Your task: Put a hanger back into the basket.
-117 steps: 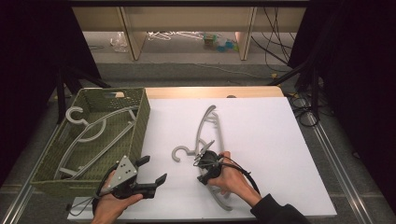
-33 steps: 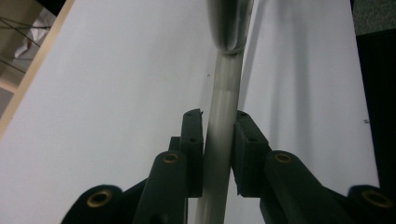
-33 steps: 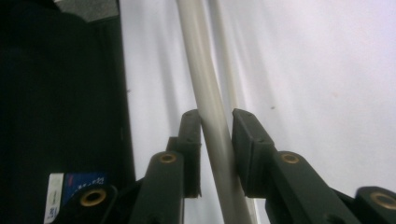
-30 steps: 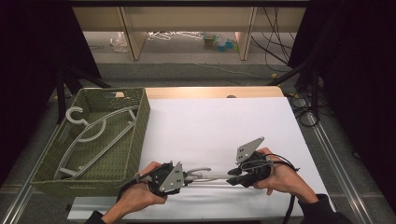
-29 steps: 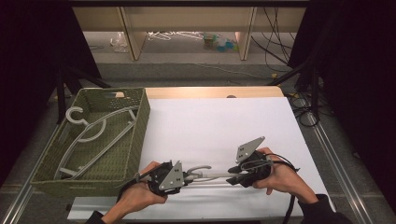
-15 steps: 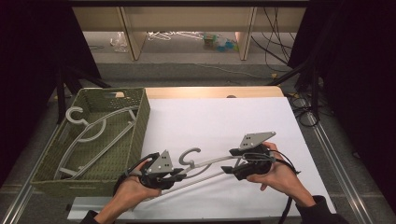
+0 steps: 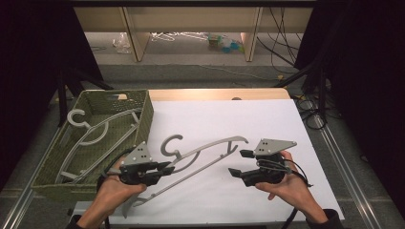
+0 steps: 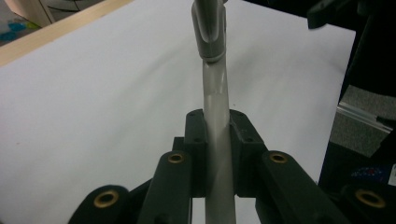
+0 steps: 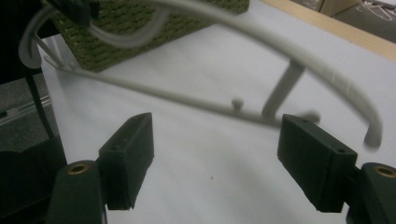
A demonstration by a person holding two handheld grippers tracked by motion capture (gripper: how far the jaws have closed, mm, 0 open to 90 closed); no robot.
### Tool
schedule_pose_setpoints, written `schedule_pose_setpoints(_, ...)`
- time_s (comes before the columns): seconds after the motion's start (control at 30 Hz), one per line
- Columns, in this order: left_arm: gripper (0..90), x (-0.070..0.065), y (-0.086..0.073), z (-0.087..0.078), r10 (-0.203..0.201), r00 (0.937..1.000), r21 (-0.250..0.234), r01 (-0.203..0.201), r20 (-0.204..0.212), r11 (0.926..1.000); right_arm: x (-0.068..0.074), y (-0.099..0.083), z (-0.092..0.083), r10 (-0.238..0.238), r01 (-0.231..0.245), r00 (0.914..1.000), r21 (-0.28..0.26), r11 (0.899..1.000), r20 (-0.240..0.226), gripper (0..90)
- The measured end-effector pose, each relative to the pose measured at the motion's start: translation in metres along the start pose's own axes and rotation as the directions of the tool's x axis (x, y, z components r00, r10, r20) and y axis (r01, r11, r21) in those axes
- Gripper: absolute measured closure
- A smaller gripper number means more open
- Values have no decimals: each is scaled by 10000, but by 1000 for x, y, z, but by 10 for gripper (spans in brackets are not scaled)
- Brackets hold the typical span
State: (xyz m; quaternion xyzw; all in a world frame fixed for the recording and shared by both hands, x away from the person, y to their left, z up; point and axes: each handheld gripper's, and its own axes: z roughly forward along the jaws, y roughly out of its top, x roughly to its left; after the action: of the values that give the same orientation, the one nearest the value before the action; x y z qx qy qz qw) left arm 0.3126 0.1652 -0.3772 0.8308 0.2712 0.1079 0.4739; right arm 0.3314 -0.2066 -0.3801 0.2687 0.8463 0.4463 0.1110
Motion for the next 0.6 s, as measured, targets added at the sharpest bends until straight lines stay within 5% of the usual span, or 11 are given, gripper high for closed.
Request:
schedule_pose_setpoints(0.3, 790, 1, 17, -40, -766, 9971, -840, 762, -15, 9935, -1, -18, 2, 174, -176, 9998, 267, 9995, 52, 274)
schedule_pose_setpoints(0.6, 790, 10, 48, -79, -336, 9963, -992, 257, -786, 9947, 1, -24, 4, 322, -322, 9995, 399, 9987, 0, 263)
